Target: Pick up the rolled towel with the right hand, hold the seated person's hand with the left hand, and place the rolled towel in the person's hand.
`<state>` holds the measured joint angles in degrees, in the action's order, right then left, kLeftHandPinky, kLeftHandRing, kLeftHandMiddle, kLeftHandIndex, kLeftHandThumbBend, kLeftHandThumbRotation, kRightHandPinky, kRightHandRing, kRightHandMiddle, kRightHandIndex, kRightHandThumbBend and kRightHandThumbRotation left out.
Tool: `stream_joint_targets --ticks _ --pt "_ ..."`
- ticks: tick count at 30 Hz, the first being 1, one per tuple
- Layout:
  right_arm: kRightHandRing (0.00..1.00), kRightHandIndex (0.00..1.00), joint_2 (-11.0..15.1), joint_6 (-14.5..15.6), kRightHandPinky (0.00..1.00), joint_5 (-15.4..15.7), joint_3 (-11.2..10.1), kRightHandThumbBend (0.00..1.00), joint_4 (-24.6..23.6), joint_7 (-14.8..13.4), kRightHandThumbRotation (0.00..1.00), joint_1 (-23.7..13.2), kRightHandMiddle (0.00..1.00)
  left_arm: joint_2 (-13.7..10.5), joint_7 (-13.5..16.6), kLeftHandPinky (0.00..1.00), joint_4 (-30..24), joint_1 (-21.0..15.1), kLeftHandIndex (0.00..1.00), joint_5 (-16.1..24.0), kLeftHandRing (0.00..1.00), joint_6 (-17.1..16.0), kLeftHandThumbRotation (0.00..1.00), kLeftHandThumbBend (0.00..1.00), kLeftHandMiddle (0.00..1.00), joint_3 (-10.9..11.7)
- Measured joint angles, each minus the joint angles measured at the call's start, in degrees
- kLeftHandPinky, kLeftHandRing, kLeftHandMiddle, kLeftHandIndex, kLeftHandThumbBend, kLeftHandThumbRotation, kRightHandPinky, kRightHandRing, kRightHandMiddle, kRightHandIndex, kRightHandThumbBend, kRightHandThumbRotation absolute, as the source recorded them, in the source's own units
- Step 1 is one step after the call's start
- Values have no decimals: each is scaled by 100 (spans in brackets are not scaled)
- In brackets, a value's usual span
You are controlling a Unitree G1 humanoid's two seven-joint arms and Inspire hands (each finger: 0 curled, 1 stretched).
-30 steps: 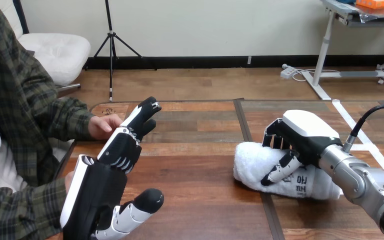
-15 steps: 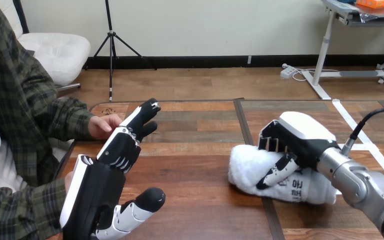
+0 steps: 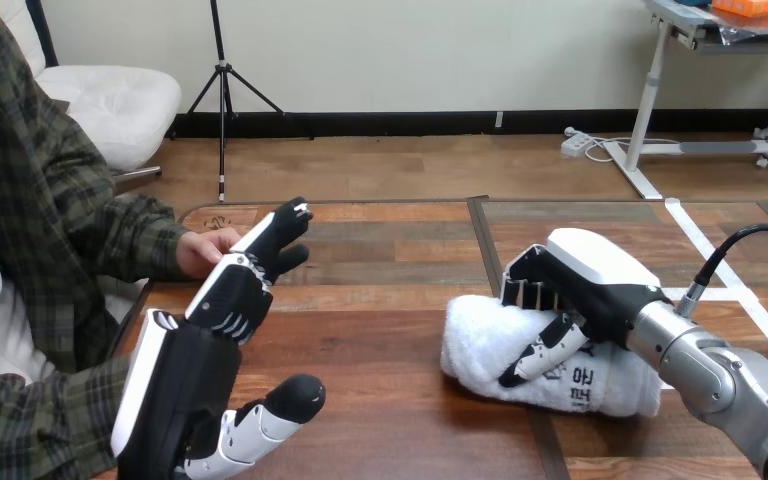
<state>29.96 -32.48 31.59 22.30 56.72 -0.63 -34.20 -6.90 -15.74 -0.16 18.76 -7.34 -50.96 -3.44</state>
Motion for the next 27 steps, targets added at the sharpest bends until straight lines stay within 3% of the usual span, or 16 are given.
stream_joint_targets --ticks 18,27 --pt "25 32 16 72 22 -360 -256 80 -901 458 0 433 30 -4 27 86 -1 28 86 10 92 30 69 84 92 11" --pt "24 32 26 -50 20 -642 -439 79 -1138 566 0 563 29 -5 27 85 -1 38 86 9 91 44 68 85 92 10"
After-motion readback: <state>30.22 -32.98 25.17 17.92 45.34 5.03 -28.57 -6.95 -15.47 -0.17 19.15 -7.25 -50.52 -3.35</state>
